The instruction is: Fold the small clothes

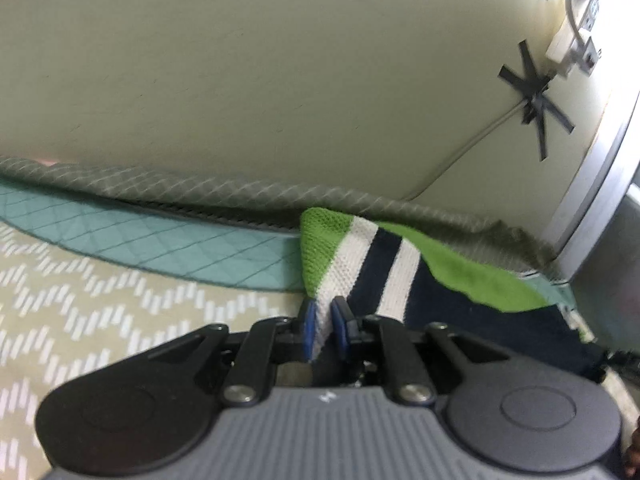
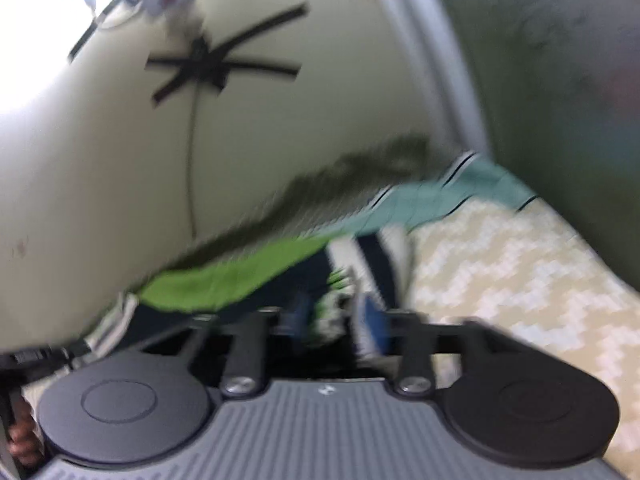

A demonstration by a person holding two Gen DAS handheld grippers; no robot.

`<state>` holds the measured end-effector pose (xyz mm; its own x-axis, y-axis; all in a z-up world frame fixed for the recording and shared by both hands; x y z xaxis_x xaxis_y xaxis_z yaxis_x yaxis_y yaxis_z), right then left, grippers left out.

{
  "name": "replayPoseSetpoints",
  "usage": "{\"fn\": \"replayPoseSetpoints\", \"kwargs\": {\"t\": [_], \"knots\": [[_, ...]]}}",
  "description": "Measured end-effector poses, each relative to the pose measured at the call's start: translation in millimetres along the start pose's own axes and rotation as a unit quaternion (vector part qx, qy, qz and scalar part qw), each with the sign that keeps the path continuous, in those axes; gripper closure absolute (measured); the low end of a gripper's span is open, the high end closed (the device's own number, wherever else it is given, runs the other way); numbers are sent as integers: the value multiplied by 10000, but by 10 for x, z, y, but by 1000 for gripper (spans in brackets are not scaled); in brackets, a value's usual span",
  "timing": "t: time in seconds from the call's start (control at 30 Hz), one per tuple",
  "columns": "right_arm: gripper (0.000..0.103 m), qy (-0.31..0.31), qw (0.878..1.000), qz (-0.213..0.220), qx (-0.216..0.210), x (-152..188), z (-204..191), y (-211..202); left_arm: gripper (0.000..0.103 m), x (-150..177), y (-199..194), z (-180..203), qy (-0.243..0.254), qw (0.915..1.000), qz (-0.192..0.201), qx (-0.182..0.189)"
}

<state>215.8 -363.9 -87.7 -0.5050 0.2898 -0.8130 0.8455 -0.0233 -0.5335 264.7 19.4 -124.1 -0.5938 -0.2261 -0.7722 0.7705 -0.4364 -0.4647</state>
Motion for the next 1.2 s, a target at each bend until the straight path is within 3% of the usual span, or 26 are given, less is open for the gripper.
{"fn": "replayPoseSetpoints", "kwargs": {"t": [0.07,0.23,0.27,0.3,0.33,0.43,0.53,0.63,0.73,0.8,0.83,0.87,0.93,1.0,1.07,1.13,1.2], "knots": [[102,5,9998,136,120,-56,-8,4,92,22,33,-46,-149,9998,-101,-63],[100,305,9984,-395,251,-43,130,208,87,34,63,-115,-344,9991,-250,-81],[92,359,9984,-313,317,-102,147,157,86,34,62,-113,-345,9991,-239,-81],[77,418,9986,-85,328,-203,122,100,86,28,78,-104,-354,9991,-236,-78],[52,371,9987,155,298,-307,52,62,86,17,108,-82,-366,9990,-239,-72],[53,-358,9987,338,-147,-650,-390,148,86,28,80,-94,-394,9989,-231,-43],[54,-918,9937,-270,-577,-846,-800,635,85,29,66,-110,-409,9989,-229,-9],[46,-1220,9874,-853,-540,-884,-1029,1223,85,25,63,-111,-426,9988,-234,32],[38,-1697,9751,-1413,-225,-706,-1121,1651,85,25,60,-124,-454,9986,-249,85],[39,-1962,9646,-1740,-283,-524,-1159,1757,85,25,60,-125,-456,9986,-257,90],[50,-2111,9641,-1559,-416,-496,-1193,1686,85,25,60,-125,-451,9986,-260,88],[73,-2210,9618,-1496,-605,-475,-1233,1616,85,25,59,-121,-443,9986,-261,81],[93,-2172,9672,-1111,-715,-507,-1248,1411,85,24,59,-120,-435,9987,-257,68],[95,-1869,9747,-394,-1163,-627,-1236,1106,83,24,57,-118,-426,9988,-258,24],[96,-1557,9798,91,-1249,-731,-1156,943,83,24,59,-111,-401,9988,-265,-3],[96,-1531,9849,50,-802,-716,-1066,1072,82,26,63,-105,-382,9989,-271,-8],[93,-1996,9786,-504,32,-544,-1018,1380,82,28,68,-105,-384,9989,-273,-1]]}}
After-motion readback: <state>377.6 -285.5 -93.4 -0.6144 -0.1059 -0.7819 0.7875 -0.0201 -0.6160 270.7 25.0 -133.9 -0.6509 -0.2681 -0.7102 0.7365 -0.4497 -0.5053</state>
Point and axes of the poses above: each gripper's, at about its wrist camera, not at the fingertips, and y roughly the way its jaws point, z to its right, x to its underside, the point moved 7 cm from there along y, roughly the way its jaws point, and after that the axes turned 12 degrees about x, right-handed, at the moved point
